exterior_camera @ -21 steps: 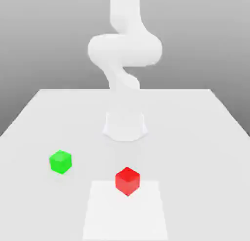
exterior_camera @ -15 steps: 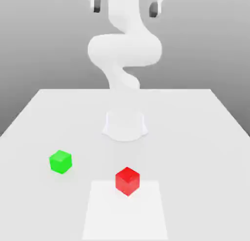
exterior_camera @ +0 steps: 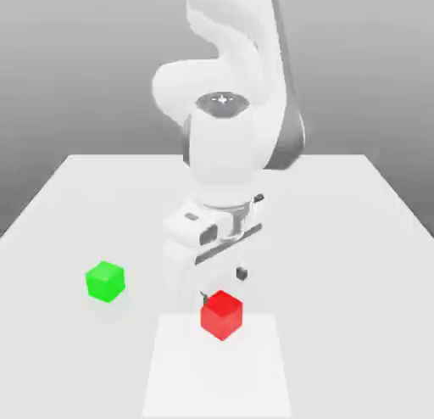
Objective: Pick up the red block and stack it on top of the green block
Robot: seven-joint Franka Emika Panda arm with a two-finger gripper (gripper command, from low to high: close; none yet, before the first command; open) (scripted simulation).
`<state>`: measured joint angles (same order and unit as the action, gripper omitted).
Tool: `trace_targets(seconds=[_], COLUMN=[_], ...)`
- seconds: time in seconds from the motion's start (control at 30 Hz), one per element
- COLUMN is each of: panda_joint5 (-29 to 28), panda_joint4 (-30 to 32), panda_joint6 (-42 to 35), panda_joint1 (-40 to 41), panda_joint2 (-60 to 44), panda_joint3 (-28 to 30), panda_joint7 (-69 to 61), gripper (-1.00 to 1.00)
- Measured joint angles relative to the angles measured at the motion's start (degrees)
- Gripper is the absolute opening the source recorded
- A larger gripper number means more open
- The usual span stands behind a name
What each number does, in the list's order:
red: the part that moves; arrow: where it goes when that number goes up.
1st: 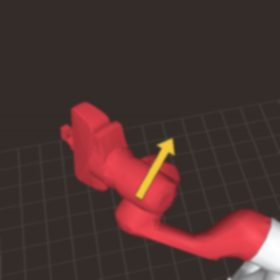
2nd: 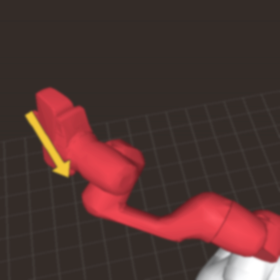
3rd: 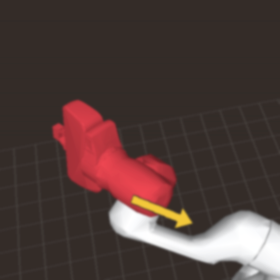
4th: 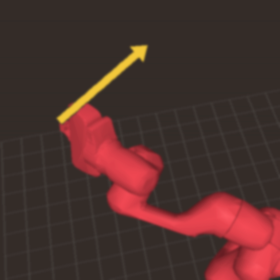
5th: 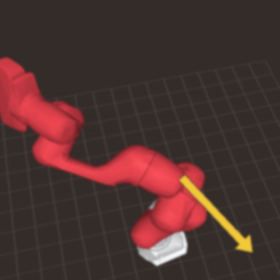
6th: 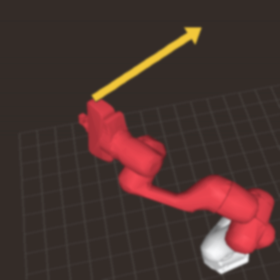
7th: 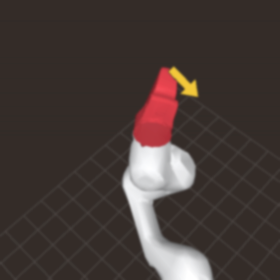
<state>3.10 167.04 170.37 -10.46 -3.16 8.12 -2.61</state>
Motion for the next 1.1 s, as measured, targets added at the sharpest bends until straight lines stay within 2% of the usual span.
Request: trace_targets(seconds=[0.07, 0.1, 0.33, 0.43, 0.6, 1.1], panda_joint5=[3.0, 4.2, 4.2, 0.4, -4.9, -22.9], panda_joint4=[-0.5, -0.8, -0.8, -0.1, 1.3, 4.1], panda_joint6=[3.6, 5.3, 5.5, 1.3, -7.2, -17.7], panda_joint1=[2.3, 3.4, 3.9, 2.5, 4.0, 23.0], panda_joint2=[-4.4, -6.3, -6.6, -1.7, 8.4, 22.4], panda_joint3=[-3.0, -4.4, -4.9, -2.5, -2.1, 17.9], panda_joint7=[-2.3, -3.2, -3.3, -0.5, 2.8, -36.1], gripper=[0.00, -1.00, -1.00, -1.00, -1.00, -1.00])
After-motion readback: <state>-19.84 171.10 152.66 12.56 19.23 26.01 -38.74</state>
